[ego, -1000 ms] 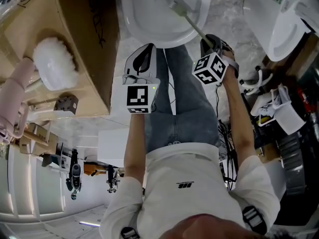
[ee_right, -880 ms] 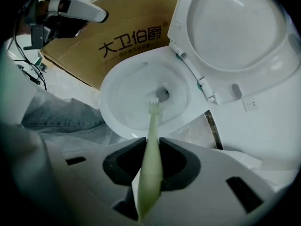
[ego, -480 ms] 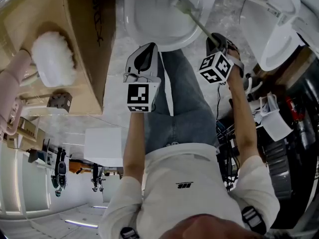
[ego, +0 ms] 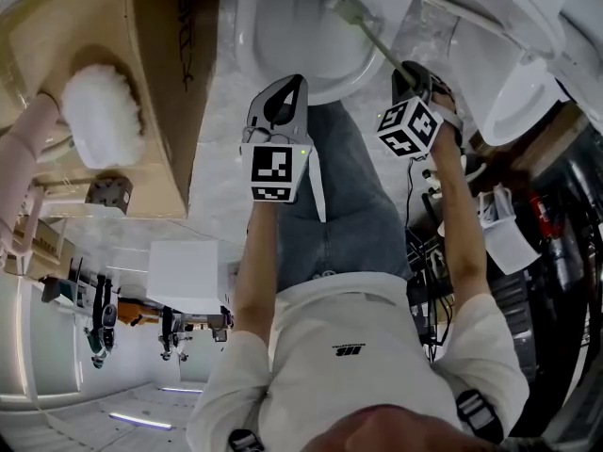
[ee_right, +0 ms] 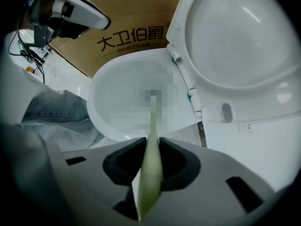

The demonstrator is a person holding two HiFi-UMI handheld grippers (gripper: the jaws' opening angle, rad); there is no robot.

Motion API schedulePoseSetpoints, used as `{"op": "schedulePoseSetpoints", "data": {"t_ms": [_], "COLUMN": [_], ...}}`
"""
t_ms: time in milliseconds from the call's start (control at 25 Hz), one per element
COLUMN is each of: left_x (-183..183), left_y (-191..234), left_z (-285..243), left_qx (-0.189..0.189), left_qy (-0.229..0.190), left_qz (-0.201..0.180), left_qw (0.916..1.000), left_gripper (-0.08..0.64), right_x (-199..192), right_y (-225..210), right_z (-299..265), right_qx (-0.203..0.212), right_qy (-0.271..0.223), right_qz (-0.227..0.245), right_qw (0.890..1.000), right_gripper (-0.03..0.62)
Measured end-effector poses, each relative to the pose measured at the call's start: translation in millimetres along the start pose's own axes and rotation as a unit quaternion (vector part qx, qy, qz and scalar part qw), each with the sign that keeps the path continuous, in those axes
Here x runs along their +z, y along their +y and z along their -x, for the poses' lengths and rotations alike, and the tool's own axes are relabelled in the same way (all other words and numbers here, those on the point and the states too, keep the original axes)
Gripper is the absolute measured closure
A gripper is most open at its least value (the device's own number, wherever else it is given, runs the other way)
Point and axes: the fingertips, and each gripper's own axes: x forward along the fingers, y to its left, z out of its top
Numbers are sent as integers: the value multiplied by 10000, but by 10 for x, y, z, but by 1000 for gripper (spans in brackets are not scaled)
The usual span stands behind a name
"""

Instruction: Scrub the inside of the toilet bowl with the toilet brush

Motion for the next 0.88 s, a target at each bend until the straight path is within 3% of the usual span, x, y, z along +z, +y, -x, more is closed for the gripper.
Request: {"op": "schedulePoseSetpoints", "data": {"t_ms": [400, 880], "left_x": [111, 183], "left_y": [4, -54], "left_z": [-211, -303], "left_qx": [38, 71], "left_qy": [24, -21], "left_qz": [151, 274], "left_qw": [9999, 9996], "left_gripper": [549, 549], "right_x": [53, 193], "right_y": [-232, -518], "right_z": [-42, -82], "right_qx": [-79, -614], "right_qy": [27, -73], "right_qz": [339, 1550], "right_qw": [9994, 9860], "right_gripper": [514, 514]}}
